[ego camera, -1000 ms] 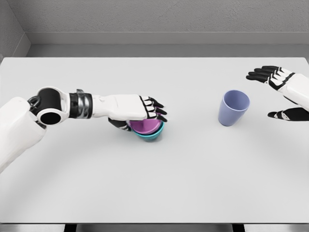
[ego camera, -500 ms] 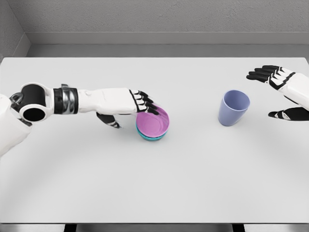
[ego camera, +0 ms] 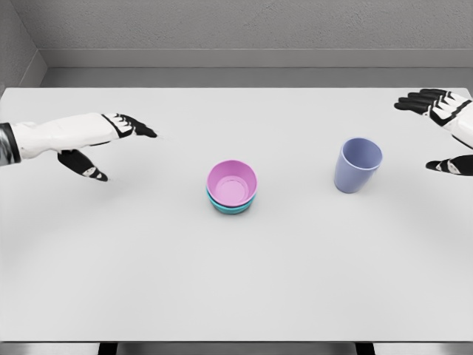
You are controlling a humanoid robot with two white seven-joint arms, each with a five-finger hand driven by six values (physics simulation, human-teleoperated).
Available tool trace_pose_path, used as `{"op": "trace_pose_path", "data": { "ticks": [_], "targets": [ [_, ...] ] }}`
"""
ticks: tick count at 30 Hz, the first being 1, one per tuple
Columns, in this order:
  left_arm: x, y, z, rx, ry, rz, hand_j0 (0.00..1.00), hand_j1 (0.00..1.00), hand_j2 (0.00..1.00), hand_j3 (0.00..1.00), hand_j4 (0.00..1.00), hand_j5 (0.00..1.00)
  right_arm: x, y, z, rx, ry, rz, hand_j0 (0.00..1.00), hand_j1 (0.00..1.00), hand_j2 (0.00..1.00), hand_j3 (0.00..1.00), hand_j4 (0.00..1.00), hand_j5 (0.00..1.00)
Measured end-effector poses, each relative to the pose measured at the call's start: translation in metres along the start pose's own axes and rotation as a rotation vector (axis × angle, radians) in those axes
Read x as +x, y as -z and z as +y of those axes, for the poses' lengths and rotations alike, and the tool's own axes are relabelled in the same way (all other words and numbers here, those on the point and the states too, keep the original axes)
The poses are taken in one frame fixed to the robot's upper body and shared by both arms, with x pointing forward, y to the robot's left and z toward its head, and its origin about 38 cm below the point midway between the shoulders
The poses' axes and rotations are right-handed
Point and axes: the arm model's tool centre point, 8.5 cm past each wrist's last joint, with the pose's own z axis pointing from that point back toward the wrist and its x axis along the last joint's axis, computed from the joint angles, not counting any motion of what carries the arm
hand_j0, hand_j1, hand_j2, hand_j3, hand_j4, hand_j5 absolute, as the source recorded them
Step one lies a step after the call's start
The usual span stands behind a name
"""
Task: Stacking bowl and cup with both arms
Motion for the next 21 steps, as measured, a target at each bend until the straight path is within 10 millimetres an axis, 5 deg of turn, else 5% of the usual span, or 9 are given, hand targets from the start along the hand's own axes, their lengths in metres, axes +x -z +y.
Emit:
{"op": "trace_pose_path", "data": {
  "ticks": [9,14,18,21],
  "targets": [
    [-0.009,-0.007,0.000,0.009,-0.019,0.027,1.00,1.00,1.00,1.00,1.00,1.00,-0.005,0.006,-0.015,0.302,-0.113,0.010,1.00,1.00,1.00,1.00,1.00,1.00],
    [-0.010,-0.008,0.000,0.012,-0.020,0.030,1.00,1.00,1.00,1.00,1.00,1.00,0.001,0.034,-0.058,0.266,-0.222,-0.010,1.00,1.00,1.00,1.00,1.00,1.00],
    [-0.010,-0.008,0.000,0.012,-0.020,0.030,1.00,1.00,1.00,1.00,1.00,1.00,-0.001,0.075,-0.058,0.257,-0.203,-0.018,1.00,1.00,1.00,1.00,1.00,1.00],
    [-0.010,-0.008,0.000,0.013,-0.020,0.030,1.00,1.00,1.00,1.00,1.00,1.00,-0.014,0.091,-0.018,0.328,-0.118,-0.007,1.00,1.00,1.00,1.00,1.00,1.00]
  ]
}}
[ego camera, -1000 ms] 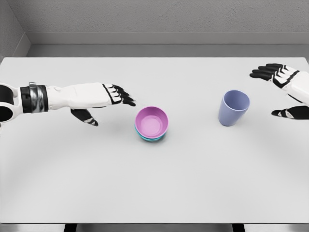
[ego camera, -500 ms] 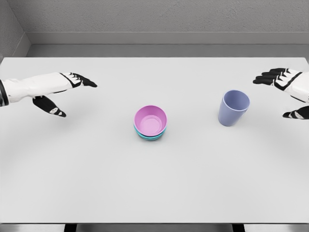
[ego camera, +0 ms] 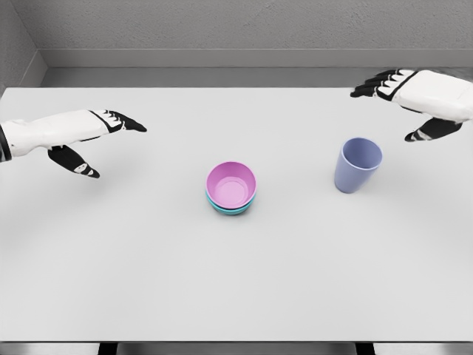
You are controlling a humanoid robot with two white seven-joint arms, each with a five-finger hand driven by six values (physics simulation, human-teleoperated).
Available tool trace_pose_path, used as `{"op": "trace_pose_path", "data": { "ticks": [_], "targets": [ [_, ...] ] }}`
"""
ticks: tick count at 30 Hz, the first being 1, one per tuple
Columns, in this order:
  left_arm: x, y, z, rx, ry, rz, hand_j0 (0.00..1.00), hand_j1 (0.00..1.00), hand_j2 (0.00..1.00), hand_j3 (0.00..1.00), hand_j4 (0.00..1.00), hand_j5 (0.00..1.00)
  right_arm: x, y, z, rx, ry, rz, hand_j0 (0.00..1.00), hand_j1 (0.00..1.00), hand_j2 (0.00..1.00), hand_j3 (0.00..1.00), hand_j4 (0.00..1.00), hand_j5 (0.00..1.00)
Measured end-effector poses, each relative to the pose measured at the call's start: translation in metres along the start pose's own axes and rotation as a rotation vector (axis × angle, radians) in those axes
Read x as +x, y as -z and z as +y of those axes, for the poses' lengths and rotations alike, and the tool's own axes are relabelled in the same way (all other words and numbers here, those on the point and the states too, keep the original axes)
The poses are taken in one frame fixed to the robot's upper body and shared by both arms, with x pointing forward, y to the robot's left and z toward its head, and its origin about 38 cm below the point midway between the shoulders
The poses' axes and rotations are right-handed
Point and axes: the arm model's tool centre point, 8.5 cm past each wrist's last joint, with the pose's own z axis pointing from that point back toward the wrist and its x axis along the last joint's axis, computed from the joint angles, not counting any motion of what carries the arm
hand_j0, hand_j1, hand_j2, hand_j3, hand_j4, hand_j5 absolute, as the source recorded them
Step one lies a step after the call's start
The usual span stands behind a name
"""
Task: Stacking bowl and cup with both arms
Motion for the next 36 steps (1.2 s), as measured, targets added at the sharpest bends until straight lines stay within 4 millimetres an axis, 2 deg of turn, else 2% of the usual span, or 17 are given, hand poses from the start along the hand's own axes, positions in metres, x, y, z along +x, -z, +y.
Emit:
{"op": "trace_pose_path", "data": {
  "ticks": [2,5,23,33,36],
  "targets": [
    [0.000,0.000,0.000,0.000,0.000,0.000,1.00,1.00,1.00,1.00,1.00,1.00,-0.004,0.008,0.018,0.036,0.038,0.003,1.00,1.00,1.00,1.00,1.00,1.00],
    [0.000,0.000,-0.001,-0.004,0.005,0.002,1.00,1.00,1.00,1.00,1.00,1.00,-0.008,0.013,0.031,0.066,0.064,0.009,1.00,1.00,1.00,1.00,1.00,1.00],
    [-0.004,0.001,-0.007,-0.042,0.039,0.035,1.00,1.00,1.00,1.00,1.00,1.00,0.003,0.032,0.066,0.160,0.096,-0.046,1.00,1.00,1.00,1.00,1.00,1.00],
    [-0.004,0.001,-0.007,-0.043,0.039,0.036,1.00,1.00,1.00,1.00,1.00,1.00,-0.003,0.035,0.070,0.166,0.117,-0.033,0.99,0.99,0.99,0.99,0.99,0.99],
    [-0.005,0.001,-0.007,-0.044,0.038,0.037,1.00,1.00,1.00,1.00,1.00,1.00,-0.003,0.036,0.071,0.166,0.119,-0.034,0.65,0.65,0.65,0.65,0.65,0.65]
  ]
}}
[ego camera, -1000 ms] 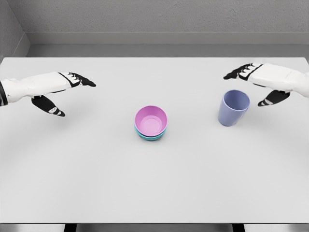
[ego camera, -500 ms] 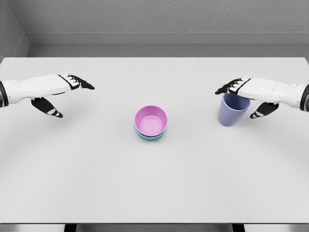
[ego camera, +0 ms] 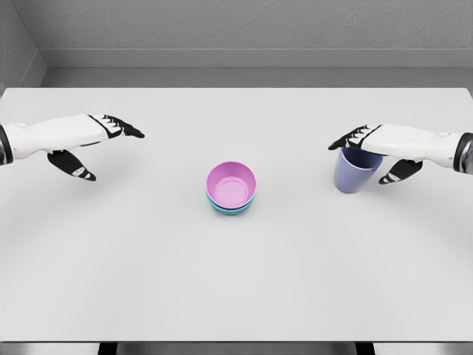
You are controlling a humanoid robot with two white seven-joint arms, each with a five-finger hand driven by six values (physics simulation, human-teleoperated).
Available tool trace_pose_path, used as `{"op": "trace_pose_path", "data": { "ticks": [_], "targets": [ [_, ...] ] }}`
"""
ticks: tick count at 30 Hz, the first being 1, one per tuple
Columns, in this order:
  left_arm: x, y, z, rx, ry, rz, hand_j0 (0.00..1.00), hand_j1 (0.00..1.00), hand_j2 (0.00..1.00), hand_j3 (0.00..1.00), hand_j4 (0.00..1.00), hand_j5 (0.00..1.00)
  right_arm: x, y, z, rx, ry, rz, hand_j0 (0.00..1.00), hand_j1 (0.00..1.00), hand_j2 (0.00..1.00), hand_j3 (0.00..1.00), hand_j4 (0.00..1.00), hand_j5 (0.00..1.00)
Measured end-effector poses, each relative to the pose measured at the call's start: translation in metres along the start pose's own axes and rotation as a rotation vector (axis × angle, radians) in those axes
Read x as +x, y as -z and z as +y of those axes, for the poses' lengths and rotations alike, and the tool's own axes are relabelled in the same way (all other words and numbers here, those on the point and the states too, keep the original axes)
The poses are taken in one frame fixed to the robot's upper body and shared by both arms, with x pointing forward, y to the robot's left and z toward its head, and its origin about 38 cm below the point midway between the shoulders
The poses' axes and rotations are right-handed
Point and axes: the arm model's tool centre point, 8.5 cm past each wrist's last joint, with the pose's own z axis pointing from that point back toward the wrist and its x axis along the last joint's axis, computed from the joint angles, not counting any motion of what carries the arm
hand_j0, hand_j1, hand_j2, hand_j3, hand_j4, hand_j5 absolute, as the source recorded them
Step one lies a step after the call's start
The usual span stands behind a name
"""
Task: Stacking bowl and cup with both arms
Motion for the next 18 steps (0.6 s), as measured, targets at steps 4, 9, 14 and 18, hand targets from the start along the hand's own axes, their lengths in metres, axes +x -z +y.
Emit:
{"op": "trace_pose_path", "data": {
  "ticks": [4,9,14,18],
  "targets": [
    [-0.0004,-0.0002,-0.0001,0.000,-0.001,0.001,1.00,1.00,1.00,1.00,1.00,1.00,0.0006,-0.0001,-0.0006,-0.003,0.002,-0.003,0.60,0.60,0.60,0.60,0.60,0.60],
    [-0.0005,-0.0005,-0.0007,-0.001,-0.002,0.001,1.00,1.00,1.00,1.00,1.00,1.00,0.0013,0.0000,-0.0010,-0.003,-0.002,-0.004,0.60,0.60,0.60,0.60,0.60,0.60],
    [-0.0008,-0.0010,-0.0008,-0.001,-0.003,0.003,1.00,1.00,1.00,1.00,1.00,1.00,0.0020,0.0002,-0.0018,-0.006,-0.004,-0.006,0.55,0.55,0.55,0.55,0.55,0.55],
    [-0.0008,-0.0012,-0.0007,-0.001,-0.002,0.003,1.00,1.00,1.00,1.00,1.00,1.00,0.0034,-0.0016,-0.0100,-0.017,-0.028,-0.016,0.55,0.55,0.55,0.55,0.55,0.55]
  ]
}}
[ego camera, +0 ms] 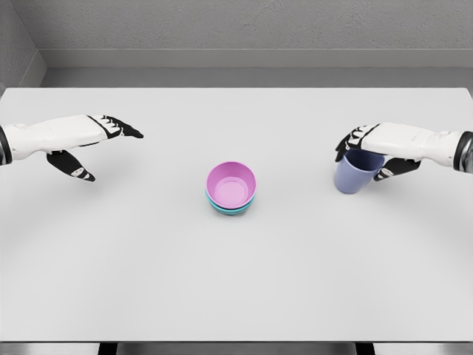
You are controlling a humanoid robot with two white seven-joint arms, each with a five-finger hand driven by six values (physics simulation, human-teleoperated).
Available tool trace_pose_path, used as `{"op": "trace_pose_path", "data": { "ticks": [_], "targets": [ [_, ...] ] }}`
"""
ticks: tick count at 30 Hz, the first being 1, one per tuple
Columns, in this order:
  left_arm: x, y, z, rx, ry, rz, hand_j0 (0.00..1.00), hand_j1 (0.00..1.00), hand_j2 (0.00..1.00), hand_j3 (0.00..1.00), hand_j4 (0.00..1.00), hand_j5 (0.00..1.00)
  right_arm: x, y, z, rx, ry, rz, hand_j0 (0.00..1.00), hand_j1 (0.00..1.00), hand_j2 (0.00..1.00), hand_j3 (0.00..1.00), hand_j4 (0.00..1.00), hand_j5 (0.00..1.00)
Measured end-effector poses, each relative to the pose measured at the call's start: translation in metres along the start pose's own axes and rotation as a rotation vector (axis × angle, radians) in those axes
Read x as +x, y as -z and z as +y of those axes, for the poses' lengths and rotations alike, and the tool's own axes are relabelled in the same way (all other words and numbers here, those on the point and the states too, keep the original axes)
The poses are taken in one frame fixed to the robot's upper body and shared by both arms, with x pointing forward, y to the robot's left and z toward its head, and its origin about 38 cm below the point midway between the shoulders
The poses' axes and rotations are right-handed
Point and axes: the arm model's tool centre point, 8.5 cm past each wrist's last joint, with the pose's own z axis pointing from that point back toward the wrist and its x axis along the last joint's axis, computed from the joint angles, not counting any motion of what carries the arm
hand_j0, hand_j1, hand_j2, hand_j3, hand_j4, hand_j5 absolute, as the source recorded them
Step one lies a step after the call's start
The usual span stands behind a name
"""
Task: Stacking bowl and cup with both arms
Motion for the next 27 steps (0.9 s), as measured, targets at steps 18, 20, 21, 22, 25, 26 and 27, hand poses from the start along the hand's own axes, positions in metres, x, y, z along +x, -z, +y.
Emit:
{"op": "trace_pose_path", "data": {
  "ticks": [18,20,21,22,25,26,27],
  "targets": [
    [-0.001,-0.002,0.000,-0.001,0.000,0.004,1.00,1.00,1.00,1.00,1.00,1.00,0.017,-0.002,-0.031,-0.049,-0.082,-0.051,0.55,0.55,0.55,0.55,0.55,0.55],
    [-0.001,-0.002,0.000,-0.001,0.000,0.005,1.00,1.00,1.00,1.00,1.00,1.00,0.021,-0.003,-0.038,-0.062,-0.100,-0.059,0.55,0.55,0.55,0.55,0.55,0.55],
    [-0.001,-0.002,0.000,-0.001,0.000,0.005,1.00,1.00,1.00,1.00,1.00,1.00,0.023,-0.004,-0.040,-0.066,-0.108,-0.063,0.55,0.55,0.55,0.55,0.55,0.55],
    [-0.001,-0.002,0.000,-0.001,0.000,0.005,1.00,1.00,1.00,1.00,1.00,1.00,0.025,-0.004,-0.044,-0.072,-0.117,-0.069,0.55,0.55,0.55,0.55,0.55,0.55],
    [-0.001,-0.002,0.000,-0.001,0.000,0.005,1.00,1.00,1.00,1.00,1.00,1.00,0.031,-0.004,-0.049,-0.082,-0.134,-0.082,0.55,0.55,0.55,0.55,0.55,0.55],
    [-0.001,-0.002,0.000,-0.001,0.000,0.005,1.00,1.00,1.00,1.00,1.00,1.00,0.034,-0.004,-0.050,-0.085,-0.142,-0.089,0.55,0.55,0.55,0.55,0.55,0.55],
    [-0.001,-0.002,0.000,-0.001,0.000,0.005,1.00,1.00,1.00,1.00,1.00,1.00,0.037,-0.004,-0.052,-0.088,-0.150,-0.096,0.56,0.56,0.56,0.56,0.56,0.56]
  ]
}}
